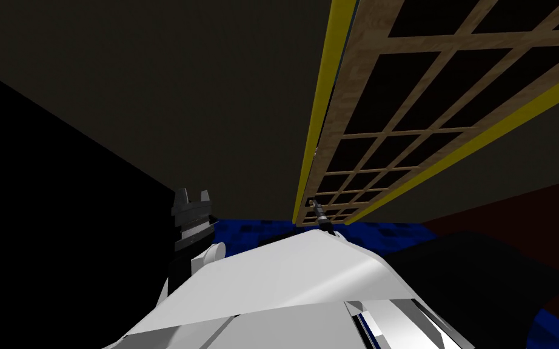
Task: Pull the door open
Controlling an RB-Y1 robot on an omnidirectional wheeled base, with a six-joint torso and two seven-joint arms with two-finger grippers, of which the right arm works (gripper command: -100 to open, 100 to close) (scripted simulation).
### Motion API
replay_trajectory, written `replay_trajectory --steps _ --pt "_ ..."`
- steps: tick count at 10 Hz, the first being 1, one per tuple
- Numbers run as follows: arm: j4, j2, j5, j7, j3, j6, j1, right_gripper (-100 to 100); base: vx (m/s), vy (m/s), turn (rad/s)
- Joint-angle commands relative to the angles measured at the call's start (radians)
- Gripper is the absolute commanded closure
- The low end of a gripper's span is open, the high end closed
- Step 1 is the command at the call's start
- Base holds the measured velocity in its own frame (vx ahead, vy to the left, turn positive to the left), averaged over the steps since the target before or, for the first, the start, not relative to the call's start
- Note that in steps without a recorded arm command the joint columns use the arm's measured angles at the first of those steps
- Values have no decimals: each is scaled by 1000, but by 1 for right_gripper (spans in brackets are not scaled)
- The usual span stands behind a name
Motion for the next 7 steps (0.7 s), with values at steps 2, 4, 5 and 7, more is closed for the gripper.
replay_trajectory --steps 2,4,5,7 --pt "19 11 -25 -75 25 -4 -23 100 -52 -24 75" --pt "19 11 -25 -91 25 -4 -23 100 -28 -13 12" --pt "19 11 -25 -91 25 -4 -23 100 6 -7 -14" --pt "23 11 -40 -133 31 0 -29 100 -27 -10 52"
